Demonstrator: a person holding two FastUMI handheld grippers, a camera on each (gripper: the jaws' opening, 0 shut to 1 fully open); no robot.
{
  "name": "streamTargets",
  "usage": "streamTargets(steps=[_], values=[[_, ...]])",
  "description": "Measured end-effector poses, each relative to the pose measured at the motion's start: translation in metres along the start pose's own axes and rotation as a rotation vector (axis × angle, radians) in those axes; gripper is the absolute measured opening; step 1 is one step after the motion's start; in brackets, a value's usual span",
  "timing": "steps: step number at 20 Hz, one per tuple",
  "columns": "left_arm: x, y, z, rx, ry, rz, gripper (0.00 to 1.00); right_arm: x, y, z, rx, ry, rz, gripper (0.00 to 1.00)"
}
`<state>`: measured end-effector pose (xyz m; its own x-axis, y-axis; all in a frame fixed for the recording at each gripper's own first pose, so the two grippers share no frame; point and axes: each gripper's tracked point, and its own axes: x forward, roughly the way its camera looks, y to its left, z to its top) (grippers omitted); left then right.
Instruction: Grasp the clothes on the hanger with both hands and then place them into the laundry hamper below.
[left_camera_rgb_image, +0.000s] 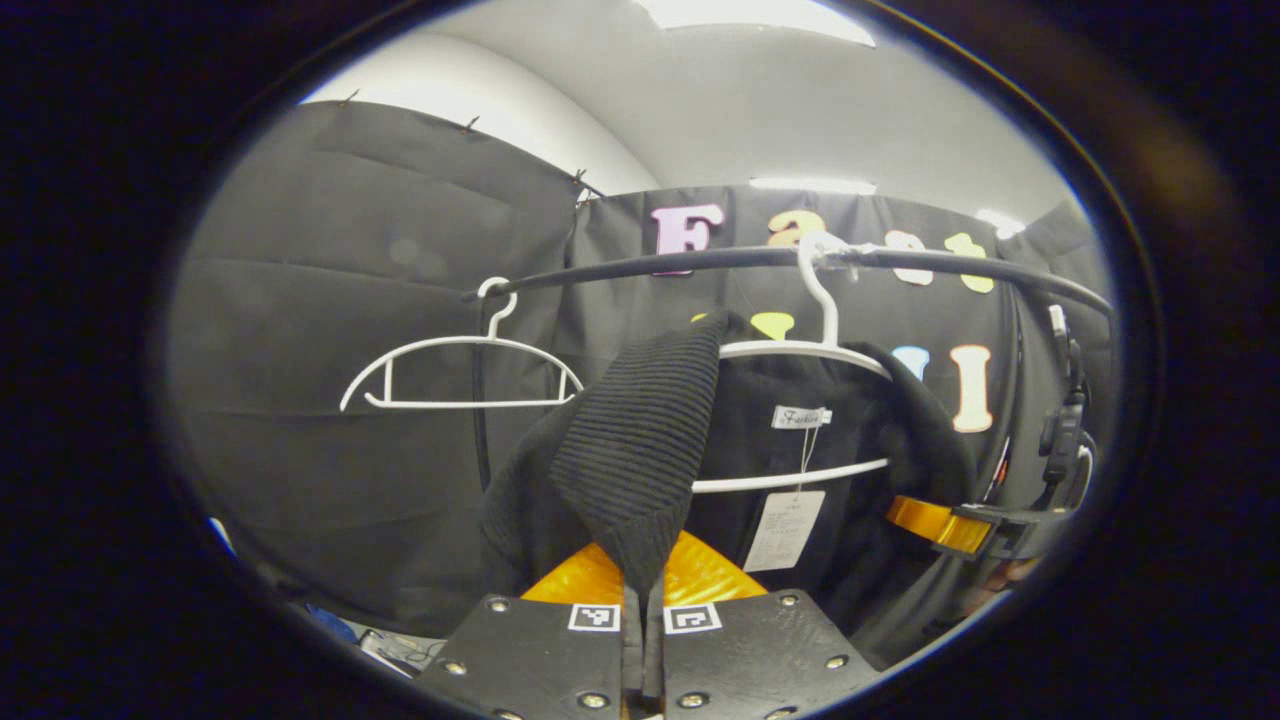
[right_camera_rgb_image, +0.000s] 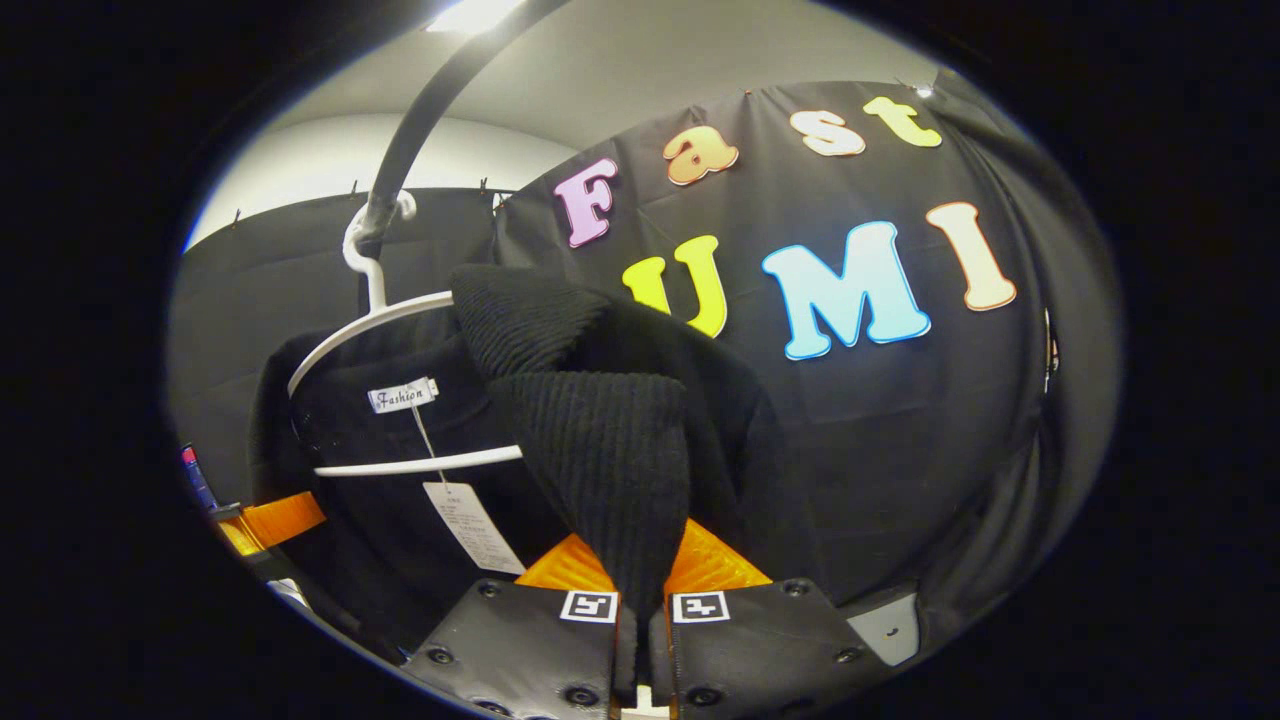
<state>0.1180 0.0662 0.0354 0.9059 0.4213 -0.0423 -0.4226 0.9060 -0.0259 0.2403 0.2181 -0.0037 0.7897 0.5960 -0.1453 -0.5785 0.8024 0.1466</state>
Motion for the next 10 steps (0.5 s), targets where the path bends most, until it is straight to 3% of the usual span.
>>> streamTargets(steps=[3, 10], values=[[-0.008, 0.018, 0.012, -0.06, 0.002, 0.004, 0.0, -0.002, -0.018, 0.014, -0.009, -0.046, -0.057, 0.06], [-0.02, 0.031, 0.036, -0.013, -0.028, -0.009, 0.02, -0.004, -0.039, 0.04, -0.013, -0.129, -0.127, 0.1]])
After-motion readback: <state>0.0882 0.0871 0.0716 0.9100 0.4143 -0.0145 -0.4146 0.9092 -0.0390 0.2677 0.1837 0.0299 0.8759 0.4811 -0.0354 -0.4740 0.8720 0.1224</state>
